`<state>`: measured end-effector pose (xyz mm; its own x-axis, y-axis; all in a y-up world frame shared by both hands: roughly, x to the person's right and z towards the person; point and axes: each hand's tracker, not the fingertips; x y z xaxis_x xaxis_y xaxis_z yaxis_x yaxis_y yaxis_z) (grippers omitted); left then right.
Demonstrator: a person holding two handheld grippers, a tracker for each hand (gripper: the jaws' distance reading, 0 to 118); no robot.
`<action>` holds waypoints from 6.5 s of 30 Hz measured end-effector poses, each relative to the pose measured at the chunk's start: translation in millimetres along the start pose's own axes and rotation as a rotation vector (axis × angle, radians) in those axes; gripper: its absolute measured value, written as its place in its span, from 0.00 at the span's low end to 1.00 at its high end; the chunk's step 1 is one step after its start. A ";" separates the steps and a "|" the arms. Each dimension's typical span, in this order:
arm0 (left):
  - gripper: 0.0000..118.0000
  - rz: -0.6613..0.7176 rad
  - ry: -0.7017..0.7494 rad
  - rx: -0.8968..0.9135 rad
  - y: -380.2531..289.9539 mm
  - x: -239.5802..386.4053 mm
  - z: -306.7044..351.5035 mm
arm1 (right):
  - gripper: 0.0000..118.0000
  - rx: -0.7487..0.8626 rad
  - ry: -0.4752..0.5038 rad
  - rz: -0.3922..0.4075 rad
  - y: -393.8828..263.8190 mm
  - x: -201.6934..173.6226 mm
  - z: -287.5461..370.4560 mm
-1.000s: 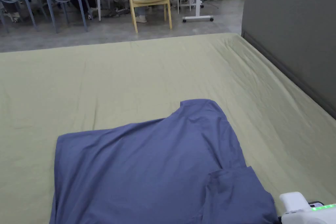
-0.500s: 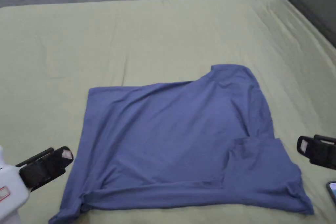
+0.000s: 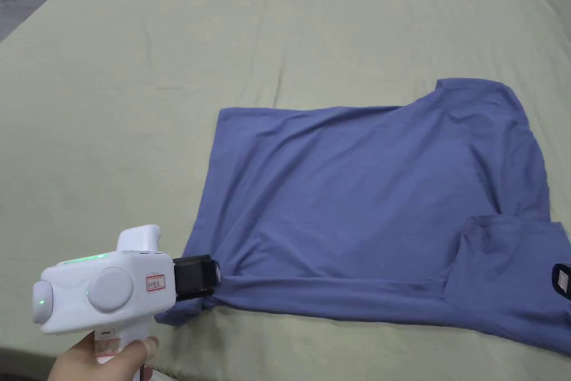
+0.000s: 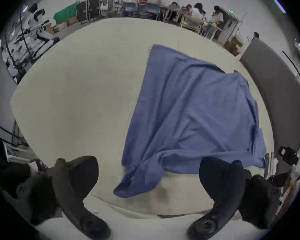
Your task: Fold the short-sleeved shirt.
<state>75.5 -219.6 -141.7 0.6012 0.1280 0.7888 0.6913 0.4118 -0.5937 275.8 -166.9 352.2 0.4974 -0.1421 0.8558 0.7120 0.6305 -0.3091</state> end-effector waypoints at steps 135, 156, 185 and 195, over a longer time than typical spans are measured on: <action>0.04 -0.018 -0.261 0.005 118.2 1.2 -60.7 | 0.09 -0.220 -0.055 -0.028 65.1 60.3 -120.8; 1.00 0.120 -0.360 0.270 119.1 4.0 2.7 | 1.00 0.048 0.044 -0.081 96.2 48.2 -38.9; 0.86 -0.149 0.125 0.054 256.0 68.6 -187.6 | 0.02 -0.066 0.090 -0.061 42.5 32.2 -48.5; 0.00 -0.118 -0.081 0.127 272.1 62.7 -134.6 | 1.00 -0.055 0.016 0.086 179.8 62.7 -154.1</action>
<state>355.3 -221.0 -275.3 0.4813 0.1418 0.8650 0.6958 0.5384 -0.4753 511.4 -180.0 286.3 0.5654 -0.1013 0.8186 0.6920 0.5983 -0.4039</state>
